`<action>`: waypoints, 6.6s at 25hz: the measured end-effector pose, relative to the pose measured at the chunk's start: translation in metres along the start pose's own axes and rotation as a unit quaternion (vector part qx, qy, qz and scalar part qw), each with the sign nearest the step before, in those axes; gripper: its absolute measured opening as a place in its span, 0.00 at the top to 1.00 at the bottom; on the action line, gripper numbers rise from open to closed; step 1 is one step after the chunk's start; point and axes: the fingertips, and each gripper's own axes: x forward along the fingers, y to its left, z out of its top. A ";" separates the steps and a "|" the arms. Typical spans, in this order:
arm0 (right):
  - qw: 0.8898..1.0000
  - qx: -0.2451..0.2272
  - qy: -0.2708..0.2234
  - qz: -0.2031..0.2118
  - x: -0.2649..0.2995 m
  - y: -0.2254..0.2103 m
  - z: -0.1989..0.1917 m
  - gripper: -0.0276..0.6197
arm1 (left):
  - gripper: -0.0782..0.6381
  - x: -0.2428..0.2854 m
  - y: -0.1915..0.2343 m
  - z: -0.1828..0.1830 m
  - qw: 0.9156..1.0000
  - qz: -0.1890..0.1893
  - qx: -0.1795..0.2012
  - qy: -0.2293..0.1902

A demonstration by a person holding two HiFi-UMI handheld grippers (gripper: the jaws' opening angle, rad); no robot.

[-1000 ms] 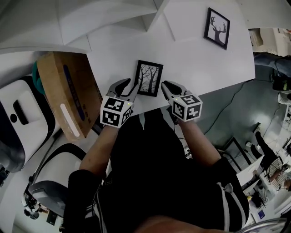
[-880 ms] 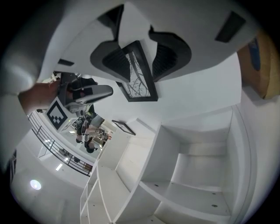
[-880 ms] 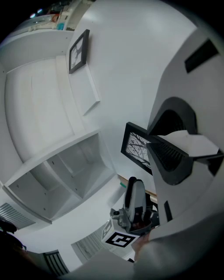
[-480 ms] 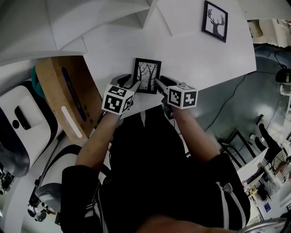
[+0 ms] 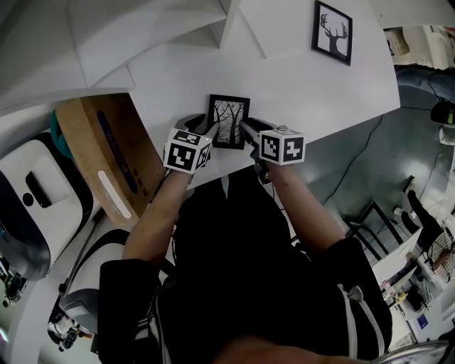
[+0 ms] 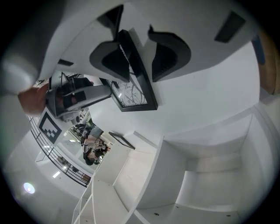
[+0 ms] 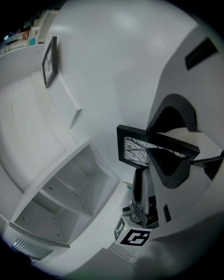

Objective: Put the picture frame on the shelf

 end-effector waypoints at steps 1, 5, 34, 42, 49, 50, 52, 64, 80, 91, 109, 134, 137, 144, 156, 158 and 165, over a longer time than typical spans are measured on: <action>1.000 -0.004 -0.001 -0.001 0.002 0.001 0.002 0.77 | 0.66 0.001 0.000 0.001 1.000 0.002 0.001 0.000; 1.000 -0.022 -0.007 -0.010 0.006 0.003 0.010 0.80 | 0.67 0.002 0.001 0.005 1.000 0.017 -0.006 -0.007; 0.988 -0.096 -0.097 0.074 -0.074 0.115 0.074 0.83 | 0.71 -0.141 -0.013 0.095 0.980 0.113 -0.011 -0.164; 0.980 -0.122 -0.137 0.081 -0.097 0.148 0.095 0.83 | 0.73 -0.189 -0.020 0.122 0.967 0.135 0.003 -0.217; 0.972 -0.153 -0.167 0.067 -0.113 0.159 0.115 0.83 | 0.73 -0.202 -0.029 0.123 0.963 0.137 0.002 -0.233; 0.971 -0.158 -0.170 0.064 -0.114 0.160 0.115 0.83 | 0.73 -0.204 -0.029 0.122 0.962 0.138 0.001 -0.236; 0.969 -0.166 -0.173 0.061 -0.116 0.164 0.116 0.83 | 0.73 -0.207 -0.030 0.122 0.961 0.138 -0.002 -0.241; 0.963 -0.187 -0.192 0.041 -0.121 0.173 0.122 0.83 | 0.73 -0.224 -0.039 0.124 0.955 0.143 0.013 -0.258; 0.940 -0.223 -0.256 0.035 -0.160 0.209 0.168 0.83 | 0.77 -0.268 -0.043 0.174 0.932 0.181 0.069 -0.307; 0.921 -0.236 -0.309 0.040 -0.188 0.235 0.216 0.83 | 0.77 -0.303 -0.045 0.229 0.912 0.196 0.109 -0.344; 0.917 -0.233 -0.321 0.029 -0.179 0.232 0.257 0.84 | 0.77 -0.288 -0.013 0.279 0.915 0.190 0.101 -0.341; 0.900 -0.252 -0.355 -0.008 -0.167 0.219 0.281 0.85 | 0.77 -0.250 0.019 0.324 0.923 0.157 0.089 -0.339; 0.899 -0.250 -0.358 -0.007 -0.166 0.219 0.282 0.85 | 0.77 -0.248 0.020 0.328 0.923 0.156 0.088 -0.341; 0.889 -0.277 -0.364 -0.012 -0.164 0.220 0.281 0.85 | 0.77 -0.246 0.024 0.334 0.923 0.147 0.087 -0.346; 0.882 -0.295 -0.367 0.004 -0.159 0.220 0.282 0.85 | 0.77 -0.248 0.028 0.335 0.918 0.146 0.082 -0.360; 0.882 -0.297 -0.366 0.009 -0.158 0.222 0.282 0.85 | 0.77 -0.248 0.029 0.335 0.918 0.147 0.082 -0.360; 0.895 -0.288 -0.339 0.019 -0.145 0.215 0.278 0.84 | 0.77 -0.246 0.028 0.334 0.919 0.143 0.083 -0.358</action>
